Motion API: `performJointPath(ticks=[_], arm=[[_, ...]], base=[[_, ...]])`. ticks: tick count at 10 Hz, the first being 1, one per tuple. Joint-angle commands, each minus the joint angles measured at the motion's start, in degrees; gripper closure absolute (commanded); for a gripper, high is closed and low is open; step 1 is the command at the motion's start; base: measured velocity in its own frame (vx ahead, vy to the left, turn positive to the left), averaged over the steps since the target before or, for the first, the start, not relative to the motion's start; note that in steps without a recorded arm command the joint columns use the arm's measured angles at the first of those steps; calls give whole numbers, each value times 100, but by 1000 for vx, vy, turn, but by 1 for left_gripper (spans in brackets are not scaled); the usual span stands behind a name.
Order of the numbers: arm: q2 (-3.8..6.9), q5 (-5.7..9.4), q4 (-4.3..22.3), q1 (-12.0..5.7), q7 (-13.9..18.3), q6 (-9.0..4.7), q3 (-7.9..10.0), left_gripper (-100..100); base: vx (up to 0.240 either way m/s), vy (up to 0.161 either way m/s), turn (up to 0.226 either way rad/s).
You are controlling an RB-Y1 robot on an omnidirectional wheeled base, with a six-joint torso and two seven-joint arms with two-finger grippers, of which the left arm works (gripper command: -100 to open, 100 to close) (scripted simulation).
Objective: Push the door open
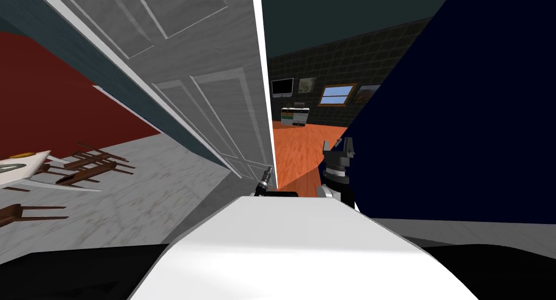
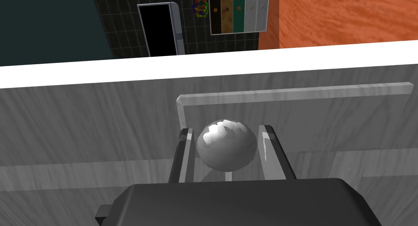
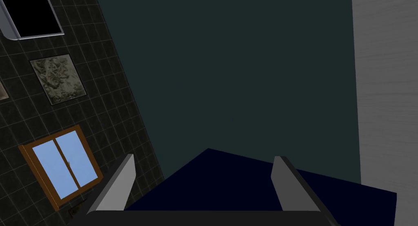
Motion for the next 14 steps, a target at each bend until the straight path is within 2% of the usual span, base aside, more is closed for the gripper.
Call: performJointPath(ticks=[1,7,11,12,14], arm=[[51,50,-11,-74,-14,-29,124,100],[92,217,80,-176,-137,10,525,100],[73,362,159,-266,-245,45,876,100],[52,334,114,-189,-223,47,780,-100],[46,338,85,-174,-215,60,772,-100]], base=[[140,-74,38],[184,-102,60],[182,-113,94],[-32,-86,59],[-177,-8,15]])
